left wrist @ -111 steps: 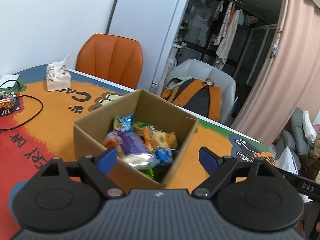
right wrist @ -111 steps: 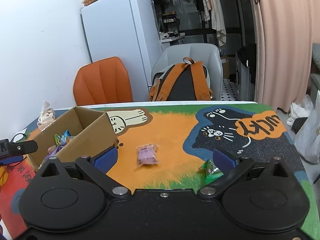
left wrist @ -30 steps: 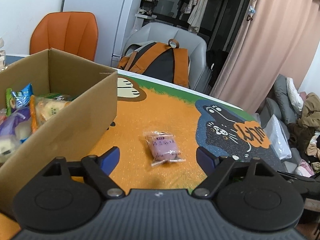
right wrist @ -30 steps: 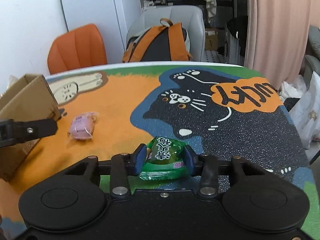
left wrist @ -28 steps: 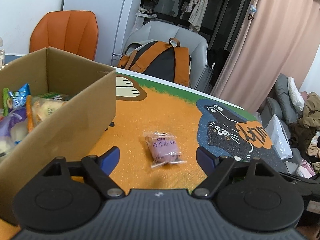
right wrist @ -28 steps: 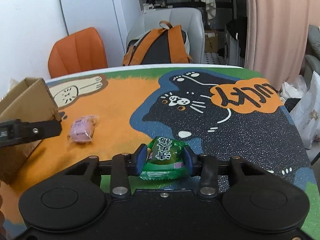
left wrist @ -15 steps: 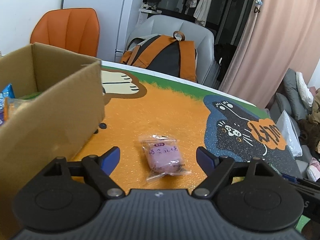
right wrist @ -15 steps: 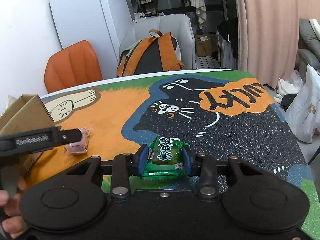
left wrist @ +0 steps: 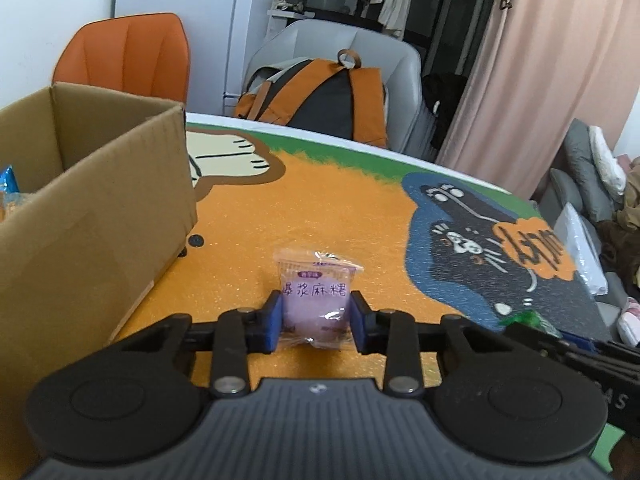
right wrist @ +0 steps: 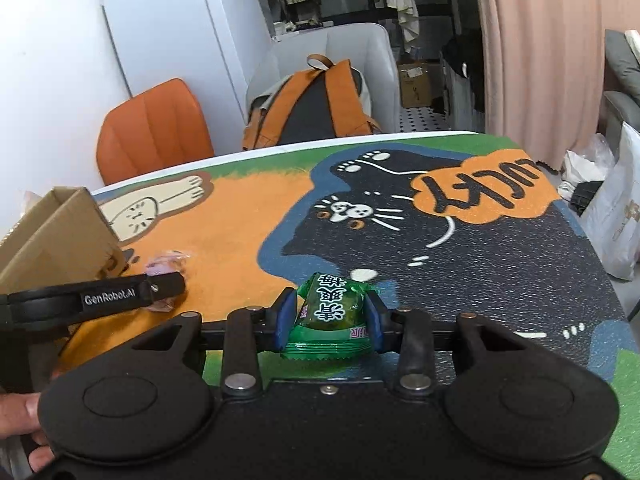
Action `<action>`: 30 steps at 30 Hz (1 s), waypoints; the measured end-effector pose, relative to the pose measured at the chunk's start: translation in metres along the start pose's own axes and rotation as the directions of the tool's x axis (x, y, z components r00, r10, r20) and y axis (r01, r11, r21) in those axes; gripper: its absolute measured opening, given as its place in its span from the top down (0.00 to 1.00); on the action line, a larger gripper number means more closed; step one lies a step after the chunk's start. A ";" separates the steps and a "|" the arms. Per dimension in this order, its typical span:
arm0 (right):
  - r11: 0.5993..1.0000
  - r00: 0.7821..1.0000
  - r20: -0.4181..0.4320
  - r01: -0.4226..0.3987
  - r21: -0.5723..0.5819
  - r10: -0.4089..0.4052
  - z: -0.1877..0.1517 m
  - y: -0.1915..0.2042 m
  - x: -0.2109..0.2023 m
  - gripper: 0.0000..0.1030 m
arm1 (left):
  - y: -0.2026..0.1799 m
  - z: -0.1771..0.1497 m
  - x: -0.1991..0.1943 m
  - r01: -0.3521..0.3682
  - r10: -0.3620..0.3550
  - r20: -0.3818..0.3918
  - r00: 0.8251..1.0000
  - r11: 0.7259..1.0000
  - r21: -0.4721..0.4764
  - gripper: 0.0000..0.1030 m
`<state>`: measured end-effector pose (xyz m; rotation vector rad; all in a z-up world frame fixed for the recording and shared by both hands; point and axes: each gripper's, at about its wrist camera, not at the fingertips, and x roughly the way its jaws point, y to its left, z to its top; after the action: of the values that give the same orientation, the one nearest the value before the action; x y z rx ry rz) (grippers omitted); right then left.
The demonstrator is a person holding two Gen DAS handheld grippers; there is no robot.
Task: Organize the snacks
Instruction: 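Carry the green candy and pink packet over the box with both grippers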
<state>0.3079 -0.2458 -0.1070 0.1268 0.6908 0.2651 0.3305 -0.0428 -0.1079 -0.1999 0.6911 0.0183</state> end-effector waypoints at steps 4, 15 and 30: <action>1.000 1.000 0.010 -0.020 0.001 0.020 0.004 0.007 -0.007 0.64 | 0.000 0.003 -0.016 0.011 -0.011 0.020 1.000 1.000 0.009 0.68; 1.000 0.998 0.049 -0.029 -0.008 0.029 0.009 0.023 -0.029 0.64 | 0.004 0.010 -0.053 0.035 -0.035 0.068 0.997 0.999 0.001 0.69; 0.996 0.992 0.102 -0.072 -0.051 0.077 0.019 0.063 -0.054 0.64 | 0.020 0.029 -0.113 0.061 -0.055 0.174 0.983 0.998 -0.025 0.69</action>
<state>0.2674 -0.2015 -0.0468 0.1202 0.5766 0.3440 0.2601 -0.0119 -0.0186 -0.2446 0.5112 -0.0094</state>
